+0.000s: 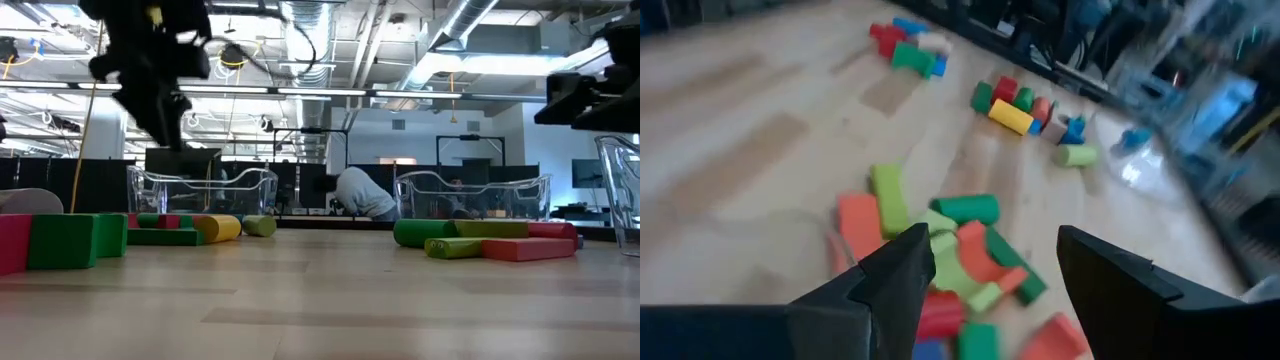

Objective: Sort blocks by size
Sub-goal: Put the red arch block into the top right transparent bin

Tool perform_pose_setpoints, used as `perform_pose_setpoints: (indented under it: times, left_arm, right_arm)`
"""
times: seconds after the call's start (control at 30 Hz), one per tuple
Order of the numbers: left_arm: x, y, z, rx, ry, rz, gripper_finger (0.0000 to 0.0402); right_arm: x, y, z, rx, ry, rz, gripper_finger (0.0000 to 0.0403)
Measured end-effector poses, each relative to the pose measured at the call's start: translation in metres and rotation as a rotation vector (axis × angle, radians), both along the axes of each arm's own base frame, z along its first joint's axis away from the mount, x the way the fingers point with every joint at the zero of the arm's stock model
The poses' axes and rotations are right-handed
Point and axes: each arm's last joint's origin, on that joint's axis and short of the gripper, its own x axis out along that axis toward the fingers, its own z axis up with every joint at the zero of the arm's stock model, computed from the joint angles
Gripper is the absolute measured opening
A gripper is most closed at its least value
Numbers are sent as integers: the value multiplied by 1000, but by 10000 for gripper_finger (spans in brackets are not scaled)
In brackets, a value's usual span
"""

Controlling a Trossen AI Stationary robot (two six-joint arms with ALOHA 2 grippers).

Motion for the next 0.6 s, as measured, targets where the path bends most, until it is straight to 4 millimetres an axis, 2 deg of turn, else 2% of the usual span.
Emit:
perform_pose_setpoints:
  times: [0.13, 0.3, 0.6]
  left_arm:
    - [0, -3, -24, -47, 63, -1, 212]
    - [1, -11, -45, -100, 77, -16, 212]
    - [6, -35, -67, -136, 97, -48, 212]
  right_arm:
    - [0, 0, 0, -85, -3, 27, 249]
    - [0, 0, 0, -205, -13, 65, 249]
    - [2, 0, 6, -234, -73, 41, 249]
